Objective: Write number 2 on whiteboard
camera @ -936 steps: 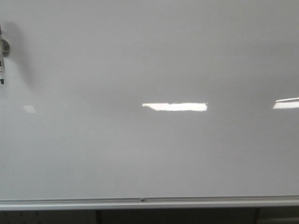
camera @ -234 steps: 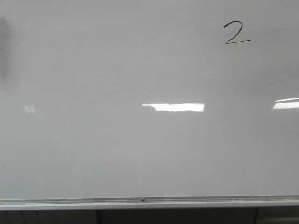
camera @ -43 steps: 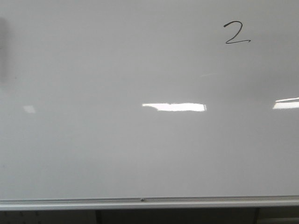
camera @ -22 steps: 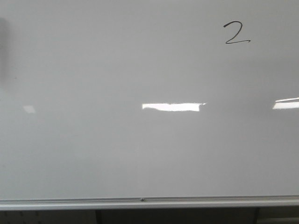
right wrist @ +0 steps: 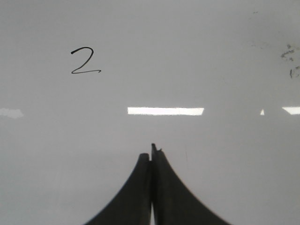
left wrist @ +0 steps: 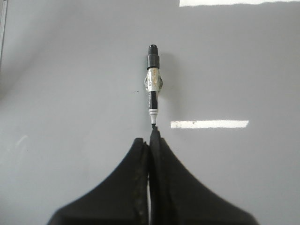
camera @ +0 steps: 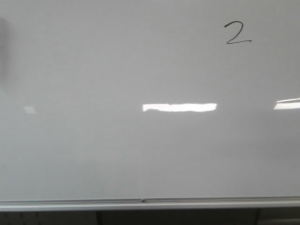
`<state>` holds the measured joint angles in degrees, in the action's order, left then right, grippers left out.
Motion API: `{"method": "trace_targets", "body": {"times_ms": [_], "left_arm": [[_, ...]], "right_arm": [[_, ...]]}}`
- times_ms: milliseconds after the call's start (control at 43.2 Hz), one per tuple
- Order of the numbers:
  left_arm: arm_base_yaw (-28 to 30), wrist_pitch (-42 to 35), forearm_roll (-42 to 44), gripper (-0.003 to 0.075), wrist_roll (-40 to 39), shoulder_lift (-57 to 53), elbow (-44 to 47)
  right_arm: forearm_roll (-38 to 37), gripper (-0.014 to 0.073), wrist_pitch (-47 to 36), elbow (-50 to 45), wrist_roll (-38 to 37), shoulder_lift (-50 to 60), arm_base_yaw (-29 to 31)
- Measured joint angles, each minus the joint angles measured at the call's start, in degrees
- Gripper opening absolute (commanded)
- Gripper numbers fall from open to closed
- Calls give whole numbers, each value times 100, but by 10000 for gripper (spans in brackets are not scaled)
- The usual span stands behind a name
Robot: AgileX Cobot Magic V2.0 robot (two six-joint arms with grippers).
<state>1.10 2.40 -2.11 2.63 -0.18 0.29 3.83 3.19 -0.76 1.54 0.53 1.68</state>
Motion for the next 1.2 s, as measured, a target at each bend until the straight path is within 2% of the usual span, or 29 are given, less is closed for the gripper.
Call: {"method": "trace_targets", "body": {"times_ms": [278,1205], "left_arm": [[0,0,0,-20,0,0,0],[0,0,0,-20,0,0,0]], "right_arm": [[0,-66,-253,-72,0,13,-59],[0,-66,-262,-72,0,13,-146]]}}
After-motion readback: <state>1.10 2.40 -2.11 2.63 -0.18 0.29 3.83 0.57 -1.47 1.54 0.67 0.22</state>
